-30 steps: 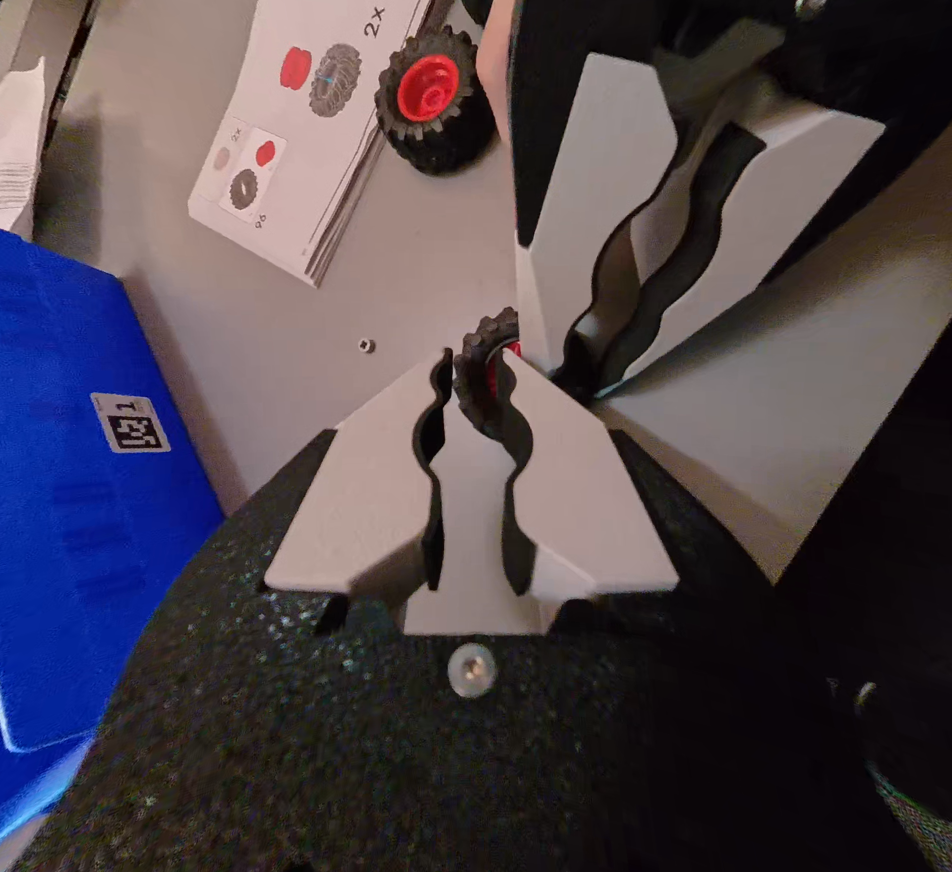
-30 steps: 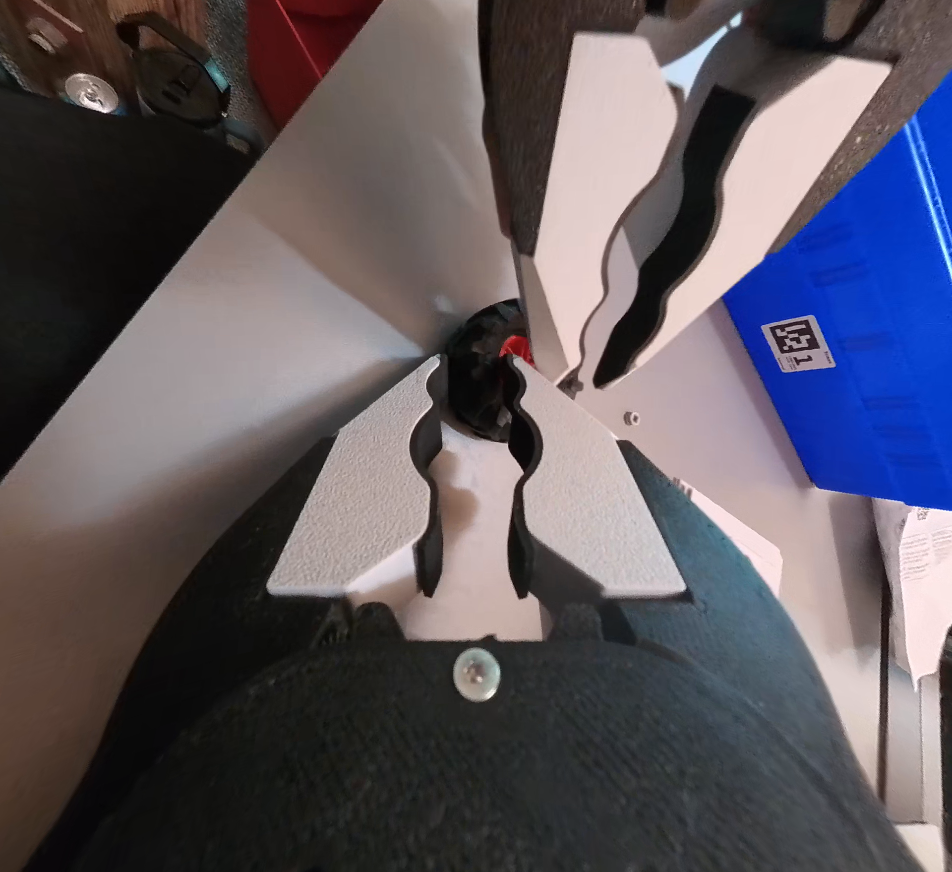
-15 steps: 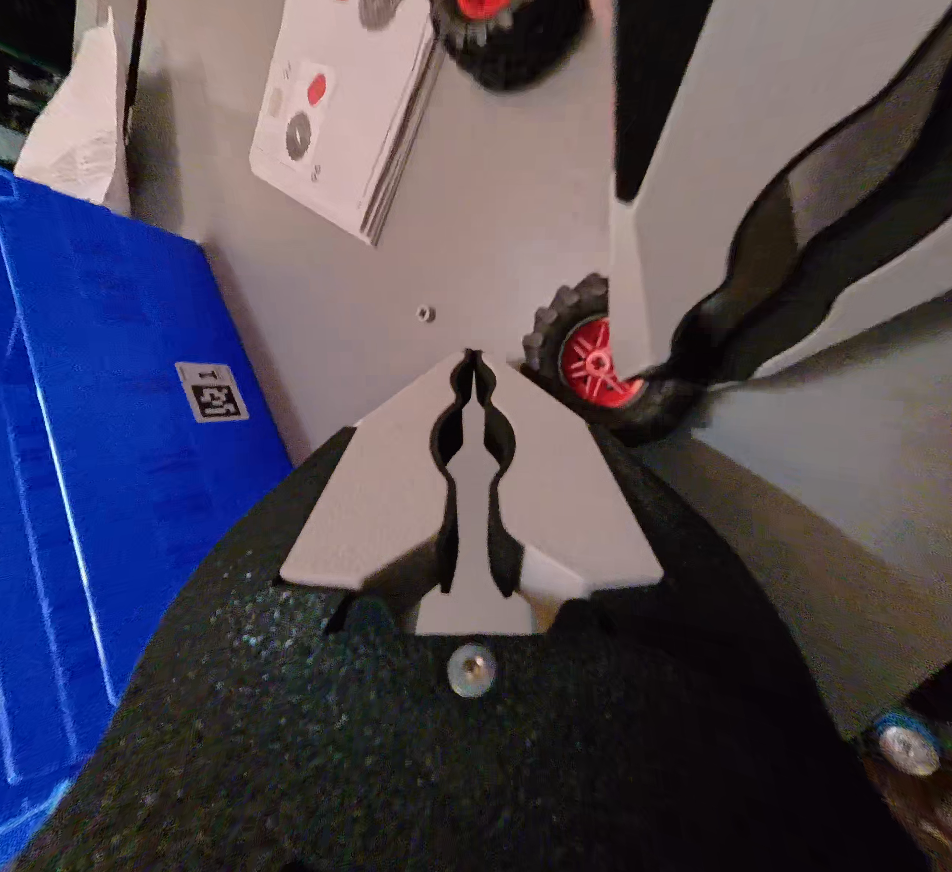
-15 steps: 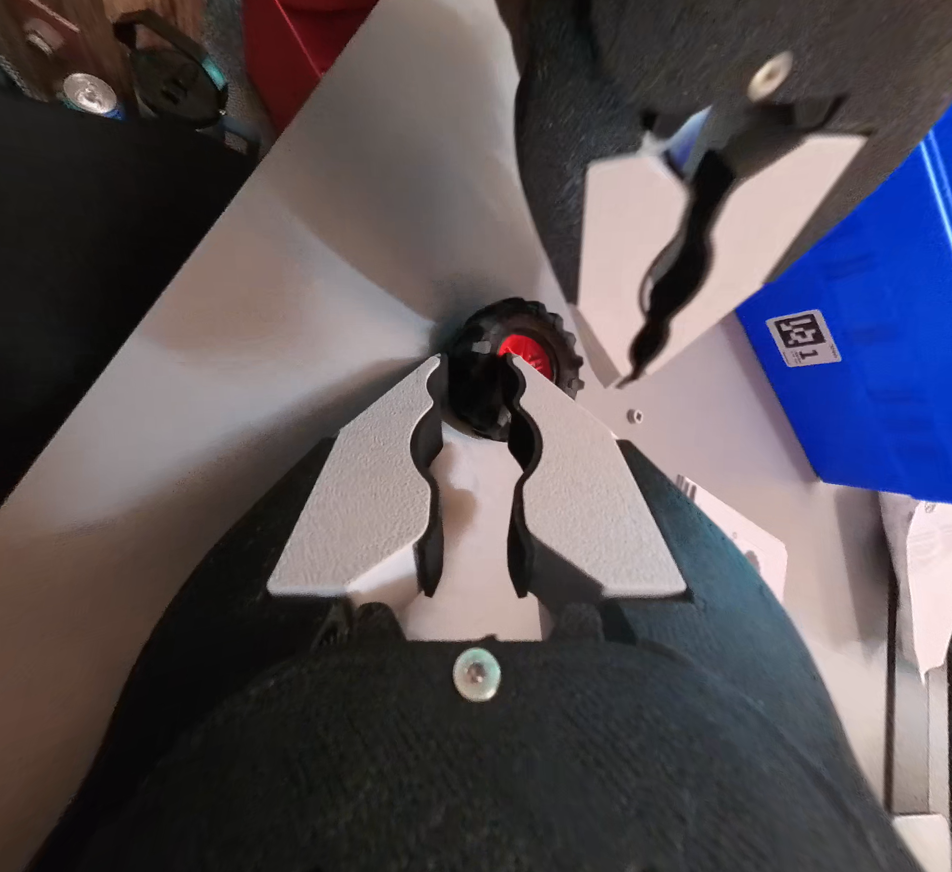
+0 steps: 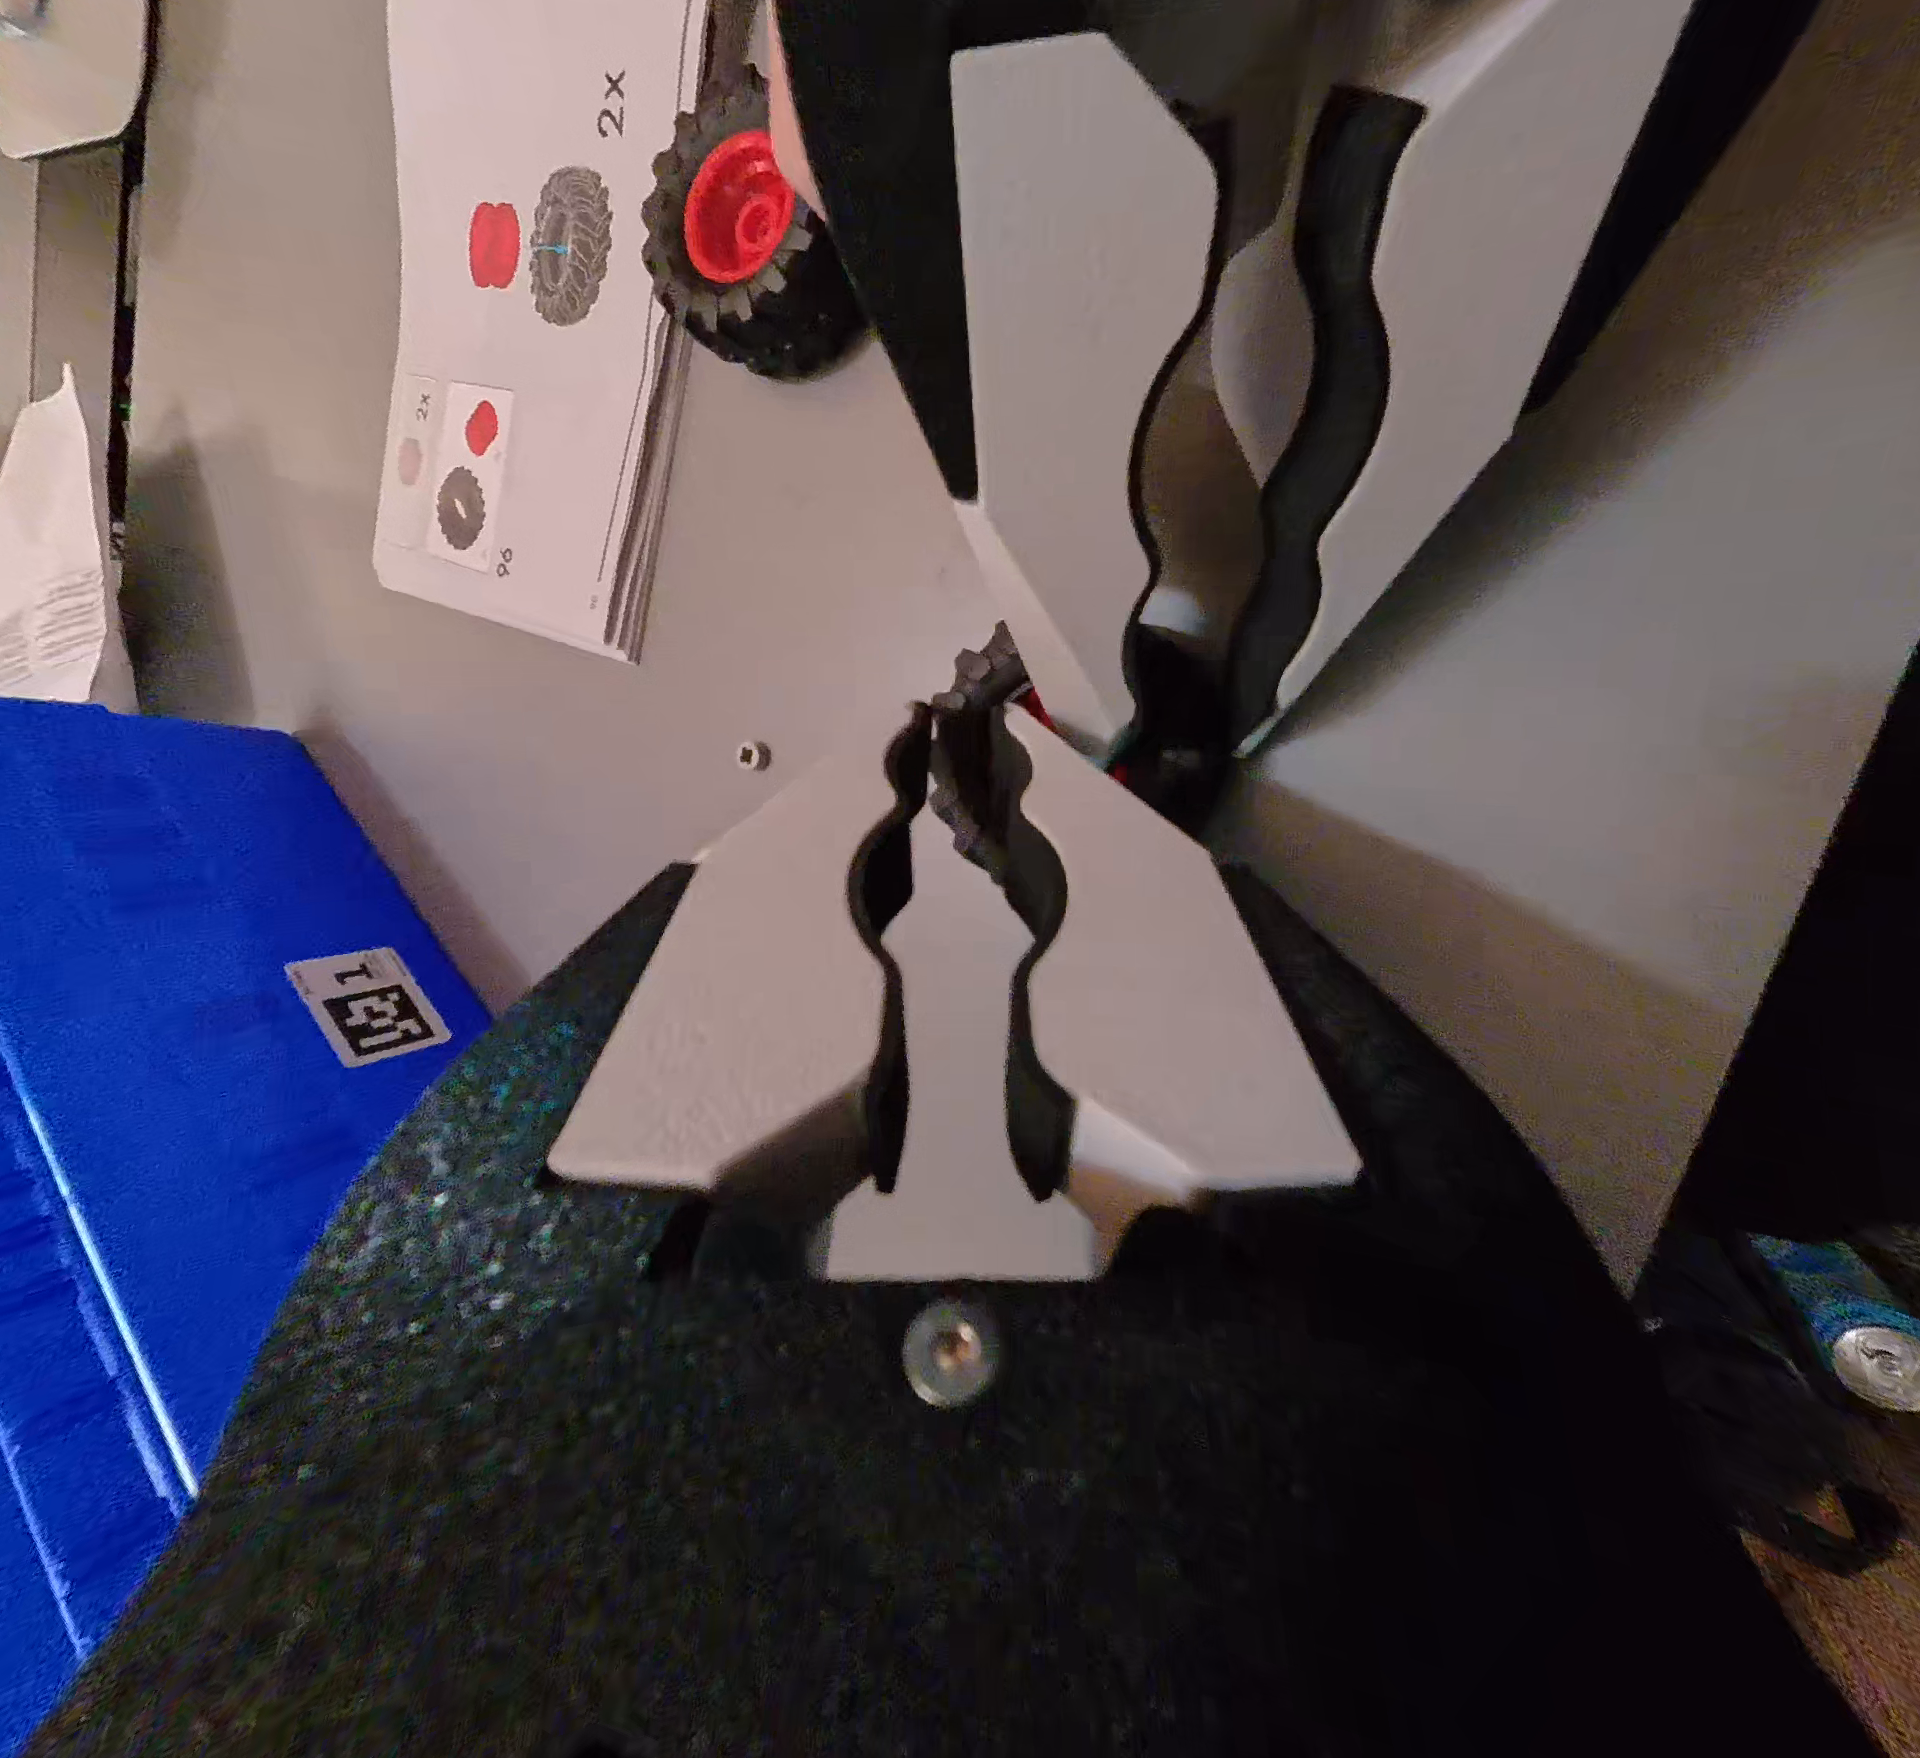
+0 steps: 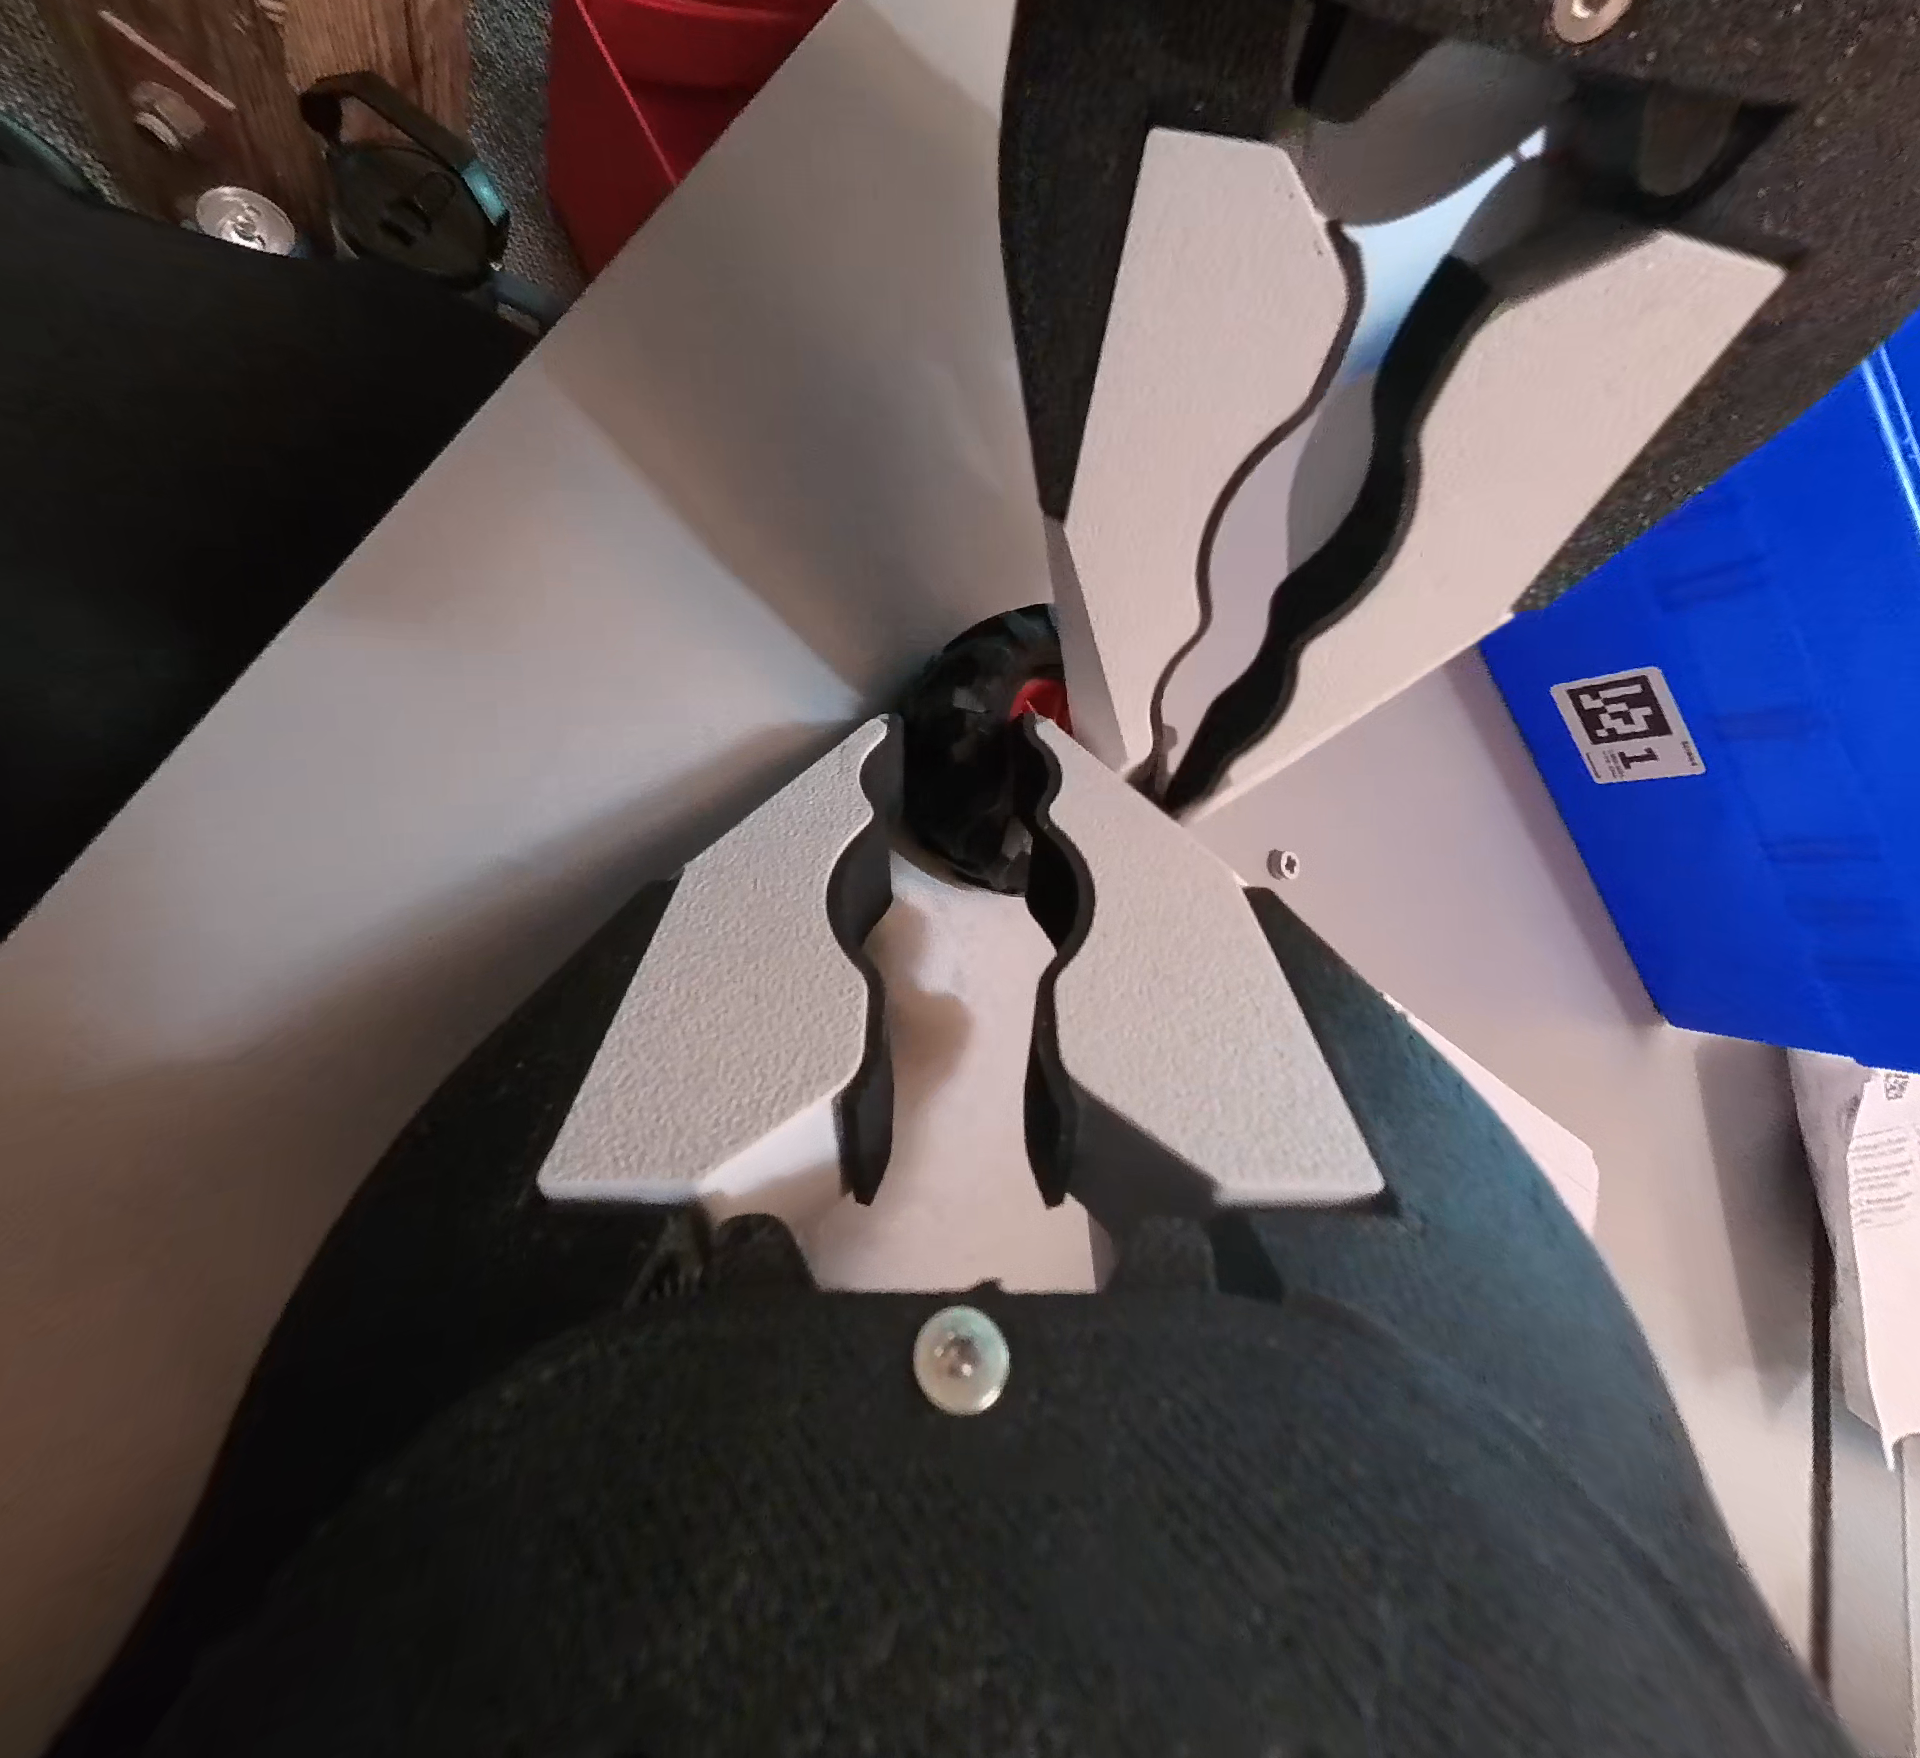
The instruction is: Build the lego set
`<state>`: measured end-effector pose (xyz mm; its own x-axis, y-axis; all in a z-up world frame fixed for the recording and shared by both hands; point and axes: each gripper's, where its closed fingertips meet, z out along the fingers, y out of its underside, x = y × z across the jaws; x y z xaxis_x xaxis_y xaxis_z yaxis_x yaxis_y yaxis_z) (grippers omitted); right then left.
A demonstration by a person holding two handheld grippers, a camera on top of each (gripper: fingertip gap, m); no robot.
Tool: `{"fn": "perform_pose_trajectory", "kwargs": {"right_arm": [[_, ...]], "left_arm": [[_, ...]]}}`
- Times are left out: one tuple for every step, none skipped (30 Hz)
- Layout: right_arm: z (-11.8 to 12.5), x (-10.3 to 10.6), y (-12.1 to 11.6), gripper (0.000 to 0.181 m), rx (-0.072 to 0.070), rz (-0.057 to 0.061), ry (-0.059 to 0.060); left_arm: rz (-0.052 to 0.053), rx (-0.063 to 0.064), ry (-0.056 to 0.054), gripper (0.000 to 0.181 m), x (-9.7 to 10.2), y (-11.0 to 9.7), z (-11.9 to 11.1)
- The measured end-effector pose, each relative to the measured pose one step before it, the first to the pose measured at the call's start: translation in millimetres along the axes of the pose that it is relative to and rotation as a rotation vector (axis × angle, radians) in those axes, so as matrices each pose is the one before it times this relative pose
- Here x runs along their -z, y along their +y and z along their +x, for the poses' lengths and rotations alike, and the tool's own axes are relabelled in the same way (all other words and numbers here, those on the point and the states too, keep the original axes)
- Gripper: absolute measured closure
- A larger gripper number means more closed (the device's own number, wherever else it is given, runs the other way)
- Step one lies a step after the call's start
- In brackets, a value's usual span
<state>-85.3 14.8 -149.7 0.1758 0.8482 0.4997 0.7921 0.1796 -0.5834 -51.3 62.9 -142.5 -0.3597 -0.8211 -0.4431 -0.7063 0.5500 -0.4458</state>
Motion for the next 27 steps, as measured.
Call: {"fn": "perform_pose_trajectory", "kwargs": {"right_arm": [[-0.32,0.2,-0.04,0.161,0.0163,-0.0012,0.0023],[-0.18,0.06,-0.14,0.161,0.017,-0.0037,0.0061],[-0.08,0.09,-0.03,0.161,0.0094,-0.0039,0.0056],[0.03,0.2,-0.04,0.162,-0.0051,-0.0044,-0.0013],[-0.02,0.15,-0.07,0.162,-0.0076,-0.0028,-0.0055],[-0.02,0.16,-0.02,0.162,0.0011,-0.0026,-0.0021],[-0.07,0.16,-0.05,0.163,0.0082,-0.0012,0.0032],[-0.05,0.05,-0.05,0.163,0.0057,-0.0031,0.0069],[0.13,-0.03,0.01,0.163,0.0039,-0.0033,0.008],[0.27,-0.16,0.05,0.163,0.0051,-0.0036,0.0082],[0.4,-0.01,0.17,0.163,0.0101,-0.0017,0.0061],[0.29,-0.03,0.04,0.163,-0.003,-0.001,0.0022],[0.19,0.08,0.16,0.163,0.0045,0.0003,-0.0001],[-0.01,0.21,-0.12,0.163,-0.0011,-0.0003,-0.0007],[-0.21,0.11,-0.19,0.164,0.0089,-0.0005,0.0002],[-2.08,0.39,-3.01,0.166,0.0009,0.0153,-0.0106],[-6.42,0.58,-7.71,0.167,0.0117,0.0351,-0.0241],[-3.05,-1.23,-4.23,0.168,0.0236,0.0083,0.0048],[0.21,-0.01,1.25,0.167,-0.0031,-0.0227,0.0108],[2.37,0.51,1.89,0.167,-0.0552,-0.0126,0.0068],[1.08,0.39,0.39,0.167,-0.0552,0.0118,-0.0061],[0.44,0.68,0.54,0.167,-0.0049,0.0224,-0.0053],[0.76,0.5,0.65,0.166,-0.0021,0.0152,-0.0051],[0.5,0.23,0.24,0.166,-0.012,0.0004,-0.0096],[0.49,0.12,0.43,0.166,0.0062,-0.0079,-0.0064],[0.51,-0.1,0.36,0.166,0.0144,-0.0061,0.0003],[0.75,-0.07,0.69,0.165,0.0063,-0.0021,0.0054]], "left_arm": [[-0.0033,-0.0051,0.0015,0.175,-0.19,0.21,0.5],[-0.0023,-0.0036,-0.0026,0.175,-0.14,0.21,0.1],[-0.0031,0.0029,-0.0032,0.176,-0.12,0.07,0.19],[-0.0039,0.0115,-0.0065,0.176,-0.07,0.06,-0.23],[-0.0013,0.023,-0.0061,0.176,-0.05,0.13,-0.33],[0.0039,0.0386,-0.0019,0.176,-0.11,-0.01,-0.35],[0.0094,0.0459,0.0024,0.176,-0.2,0.07,-0.29],[0.0132,0.0394,0.0032,0.176,-0.1,0.05,-0.41],[0.0138,0.032,0.0014,0.176,-0.33,0.01,-0.34],[0.0098,0.0296,-0.0021,0.177,-0.49,-0.37,-0.47],[0.0042,0.0246,-0.0069,0.177,-0.56,-0.28,-0.6],[-0.0008,0.0157,-0.0121,0.177,-0.48,-0.22,-0.62],[-0.0042,0.0092,-0.0131,0.178,-0.28,-0.27,-0.41],[-0.007,0.0008,-0.008,0.179,0.05,-0.19,0.24],[-0.0097,-0.0005,-0.0128,0.179,0.2,-0.47,-1.05],[-0.0122,0.0035,-0.1231,0.18,0.71,0.26,-17.87],[-0.0648,-0.0408,-0.1574,0.181,-3.24,9.94,-25.47],[-0.1091,-0.0402,0.0502,0.181,-10.93,17.3,3.77],[-0.0112,0.0407,0.1497,0.181,-6.19,0.0,15.09],[0.0899,0.032,0.0566,0.181,4.13,-15.09,1.65],[0.0704,-0.0112,-0.0273,0.181,8.22,-12.5,-7.9],[0.0472,-0.0185,-0.0433,0.181,8.35,-8.67,-9.92],[0.0477,-0.0097,-0.0016,0.181,7.21,-7.03,-3.07],[0.0328,0.0095,0.0504,0.181,5.2,-3.71,5.71],[0.003,0.0165,0.0775,0.181,3.04,0.89,11.5],[-0.014,0.0016,0.0565,0.179,1.63,3.76,10.49],[-0.0168,-0.0215,0.0207,0.171,1.12,4.23,7.33]]}}
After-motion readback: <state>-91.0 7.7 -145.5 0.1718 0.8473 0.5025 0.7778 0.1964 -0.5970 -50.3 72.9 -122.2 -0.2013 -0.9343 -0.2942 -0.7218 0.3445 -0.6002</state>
